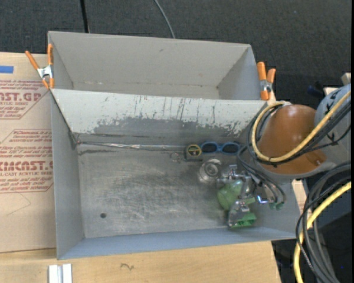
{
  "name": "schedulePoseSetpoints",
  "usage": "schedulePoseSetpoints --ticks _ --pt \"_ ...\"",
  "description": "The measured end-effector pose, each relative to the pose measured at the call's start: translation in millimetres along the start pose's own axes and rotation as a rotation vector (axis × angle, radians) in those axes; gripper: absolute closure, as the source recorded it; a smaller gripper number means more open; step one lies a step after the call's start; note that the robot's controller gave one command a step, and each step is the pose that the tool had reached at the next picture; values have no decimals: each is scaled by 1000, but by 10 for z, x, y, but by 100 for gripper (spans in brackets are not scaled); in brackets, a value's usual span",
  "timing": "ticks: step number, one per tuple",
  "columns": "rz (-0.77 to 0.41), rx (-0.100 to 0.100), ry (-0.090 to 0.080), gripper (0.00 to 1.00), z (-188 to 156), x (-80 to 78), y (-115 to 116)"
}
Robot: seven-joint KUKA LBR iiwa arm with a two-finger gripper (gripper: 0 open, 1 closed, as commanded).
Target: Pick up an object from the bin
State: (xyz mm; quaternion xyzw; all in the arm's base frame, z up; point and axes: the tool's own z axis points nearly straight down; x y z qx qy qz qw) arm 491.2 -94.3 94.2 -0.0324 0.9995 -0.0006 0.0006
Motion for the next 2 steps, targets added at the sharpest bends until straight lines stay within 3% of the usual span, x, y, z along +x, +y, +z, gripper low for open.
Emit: schedulePoseSetpoints --ticks 1,2 --pt "-314 -4 1 0 81 -76 -96" --pt "-865 -22 1 0 142 -304 -249"
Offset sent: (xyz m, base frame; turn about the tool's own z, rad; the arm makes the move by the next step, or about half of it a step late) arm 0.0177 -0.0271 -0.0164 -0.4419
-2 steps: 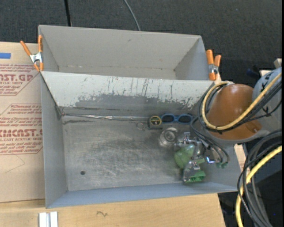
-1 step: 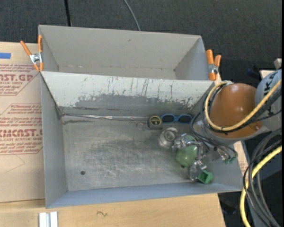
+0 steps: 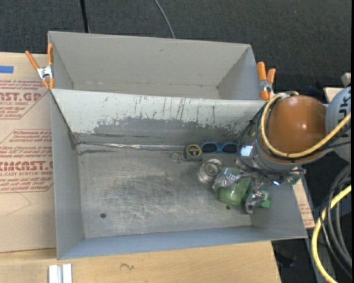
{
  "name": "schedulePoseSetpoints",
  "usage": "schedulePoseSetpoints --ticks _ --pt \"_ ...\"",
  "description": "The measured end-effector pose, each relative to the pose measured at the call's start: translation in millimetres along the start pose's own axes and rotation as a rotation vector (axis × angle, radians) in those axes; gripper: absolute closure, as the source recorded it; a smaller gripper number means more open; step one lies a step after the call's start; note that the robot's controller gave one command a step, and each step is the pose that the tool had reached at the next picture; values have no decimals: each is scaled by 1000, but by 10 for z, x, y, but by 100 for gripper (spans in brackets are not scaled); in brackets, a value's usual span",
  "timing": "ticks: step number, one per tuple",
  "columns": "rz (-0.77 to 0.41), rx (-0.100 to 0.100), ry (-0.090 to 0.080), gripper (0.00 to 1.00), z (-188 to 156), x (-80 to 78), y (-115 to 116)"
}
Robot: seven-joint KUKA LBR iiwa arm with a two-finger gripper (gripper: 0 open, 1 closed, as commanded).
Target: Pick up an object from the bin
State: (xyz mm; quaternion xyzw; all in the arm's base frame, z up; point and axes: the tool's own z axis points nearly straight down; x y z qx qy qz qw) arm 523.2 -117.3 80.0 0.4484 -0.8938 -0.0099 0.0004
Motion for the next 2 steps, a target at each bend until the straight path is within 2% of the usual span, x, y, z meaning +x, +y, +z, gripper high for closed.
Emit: schedulePoseSetpoints --ticks 1,2 --pt "-2 9 -6 100 -6 -7 -22" --pt "-334 21 6 100 -1503 -217 110"
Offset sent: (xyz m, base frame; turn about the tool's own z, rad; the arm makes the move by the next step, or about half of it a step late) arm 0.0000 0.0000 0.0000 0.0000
